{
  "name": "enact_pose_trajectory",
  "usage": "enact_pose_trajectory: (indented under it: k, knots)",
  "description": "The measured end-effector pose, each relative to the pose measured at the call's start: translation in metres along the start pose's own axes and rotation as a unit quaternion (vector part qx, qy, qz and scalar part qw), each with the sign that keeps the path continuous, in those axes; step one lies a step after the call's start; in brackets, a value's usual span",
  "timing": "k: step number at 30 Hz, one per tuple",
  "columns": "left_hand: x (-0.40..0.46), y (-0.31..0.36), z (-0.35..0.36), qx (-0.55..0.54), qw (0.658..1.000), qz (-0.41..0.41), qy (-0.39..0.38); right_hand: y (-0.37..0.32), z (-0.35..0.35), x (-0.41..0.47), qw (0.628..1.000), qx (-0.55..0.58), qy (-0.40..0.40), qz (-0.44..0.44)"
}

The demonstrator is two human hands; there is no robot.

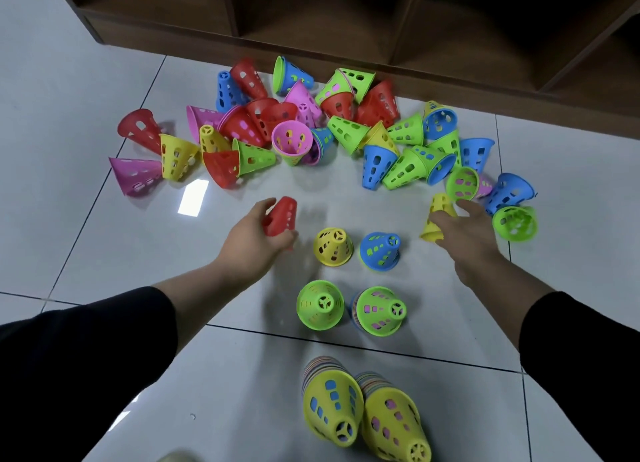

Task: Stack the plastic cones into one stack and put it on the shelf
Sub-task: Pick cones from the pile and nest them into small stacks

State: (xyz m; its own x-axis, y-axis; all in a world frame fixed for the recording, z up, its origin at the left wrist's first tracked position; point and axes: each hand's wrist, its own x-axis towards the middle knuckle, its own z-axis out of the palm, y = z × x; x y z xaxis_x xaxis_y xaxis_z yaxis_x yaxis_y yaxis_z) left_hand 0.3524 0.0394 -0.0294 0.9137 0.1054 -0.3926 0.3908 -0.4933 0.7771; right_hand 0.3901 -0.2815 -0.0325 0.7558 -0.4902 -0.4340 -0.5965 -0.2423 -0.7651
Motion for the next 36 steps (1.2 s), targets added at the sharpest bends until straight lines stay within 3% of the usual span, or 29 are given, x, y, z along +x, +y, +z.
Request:
enact_pose_trajectory:
  k: [2,6,11,16,21,23,31,36]
  knots:
    - [-0.001,0.016,0.007,-0.081,0.996,0.001,-0.027,-0.013,-0.001,-0.018,0.997,0.012,-0.027,-0.074]
    - [0.0,0.039,0.021,-0.142,0.988,-0.008,-0.061,-0.031,0.0,-0.057,0.978,0.023,-0.082,-0.191]
    - [-0.002,0.054,0.037,-0.126,0.986,0.052,-0.098,-0.026,0.012,-0.069,0.969,0.09,-0.137,-0.183]
    - [0.001,0.055,0.05,0.011,0.985,0.095,-0.144,-0.015,0.024,-0.063,0.962,0.059,-0.169,-0.208]
    - [-0.003,0.051,0.047,0.168,0.969,0.063,-0.169,0.011,0.022,-0.057,0.926,-0.186,-0.233,-0.232]
    - [-0.008,0.054,0.037,0.199,0.962,0.052,-0.18,0.013,0.014,-0.06,0.91,-0.226,-0.252,-0.24]
    - [-0.05,0.123,-0.039,0.35,0.916,0.07,-0.186,-0.045,-0.038,-0.093,0.878,-0.312,-0.246,-0.267]
    - [-0.078,0.181,-0.072,0.434,0.885,0.096,-0.143,-0.09,-0.072,-0.112,0.848,-0.389,-0.23,-0.277]
